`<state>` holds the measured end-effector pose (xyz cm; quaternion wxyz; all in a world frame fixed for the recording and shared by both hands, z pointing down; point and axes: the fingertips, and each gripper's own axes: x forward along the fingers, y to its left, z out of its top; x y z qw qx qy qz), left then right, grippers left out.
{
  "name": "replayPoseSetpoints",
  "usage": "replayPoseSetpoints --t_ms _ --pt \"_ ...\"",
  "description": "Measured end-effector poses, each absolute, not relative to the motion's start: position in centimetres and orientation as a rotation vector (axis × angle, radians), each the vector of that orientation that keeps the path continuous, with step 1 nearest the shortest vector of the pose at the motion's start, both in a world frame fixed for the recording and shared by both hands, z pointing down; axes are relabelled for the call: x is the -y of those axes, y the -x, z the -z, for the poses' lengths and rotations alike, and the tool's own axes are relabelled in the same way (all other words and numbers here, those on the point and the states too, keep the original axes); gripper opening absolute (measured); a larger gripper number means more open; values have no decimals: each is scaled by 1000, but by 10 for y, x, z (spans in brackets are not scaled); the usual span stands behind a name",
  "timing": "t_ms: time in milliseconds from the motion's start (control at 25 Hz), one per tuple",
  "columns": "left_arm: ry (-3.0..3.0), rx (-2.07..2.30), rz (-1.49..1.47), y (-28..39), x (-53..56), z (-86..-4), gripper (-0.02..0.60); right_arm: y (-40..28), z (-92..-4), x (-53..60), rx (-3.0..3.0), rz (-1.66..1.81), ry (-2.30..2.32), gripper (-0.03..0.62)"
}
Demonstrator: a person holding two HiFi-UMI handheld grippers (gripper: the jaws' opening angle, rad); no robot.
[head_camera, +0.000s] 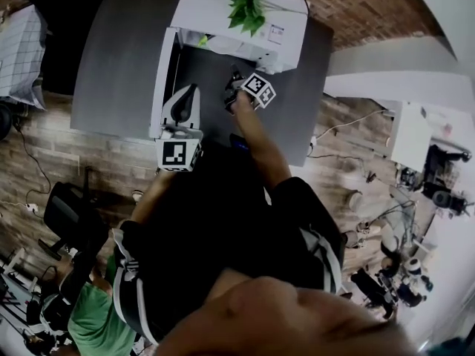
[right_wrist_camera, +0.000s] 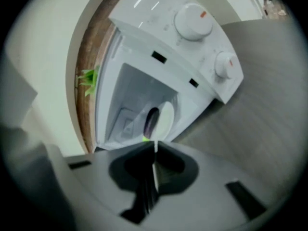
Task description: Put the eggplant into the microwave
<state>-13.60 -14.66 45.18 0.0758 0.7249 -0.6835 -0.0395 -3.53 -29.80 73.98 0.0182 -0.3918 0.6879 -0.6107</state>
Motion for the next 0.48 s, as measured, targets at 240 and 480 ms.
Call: replayPoseSetpoints --t_ms 240,480 --pt "-2193 2036 122 137 136 -454 37 23 -704 273 -2350 1725 1300 35" --pt "-2222 2011 126 133 131 -454 37 12 -655 252 -2611 1431 1382 35"
